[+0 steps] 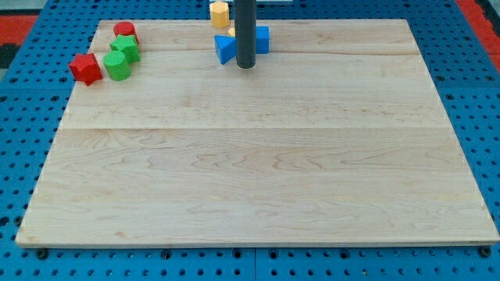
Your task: Separate the yellow heart from the blue blocks
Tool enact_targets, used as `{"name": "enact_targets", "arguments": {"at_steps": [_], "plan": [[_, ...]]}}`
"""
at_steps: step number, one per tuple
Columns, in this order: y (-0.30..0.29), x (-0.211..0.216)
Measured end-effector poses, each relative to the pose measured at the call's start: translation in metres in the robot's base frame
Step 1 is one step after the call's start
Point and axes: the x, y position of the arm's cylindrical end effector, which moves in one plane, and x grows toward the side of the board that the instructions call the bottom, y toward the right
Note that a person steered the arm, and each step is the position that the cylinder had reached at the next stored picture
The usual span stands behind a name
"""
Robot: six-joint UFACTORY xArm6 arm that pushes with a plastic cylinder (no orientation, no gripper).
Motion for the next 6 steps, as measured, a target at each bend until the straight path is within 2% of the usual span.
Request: {"name": "enact_targets", "arguments": {"at_steps": [1,5,6], "plan": [[0.000,0.000],[-0.001,-0.070],[0.013,-0.044]]}}
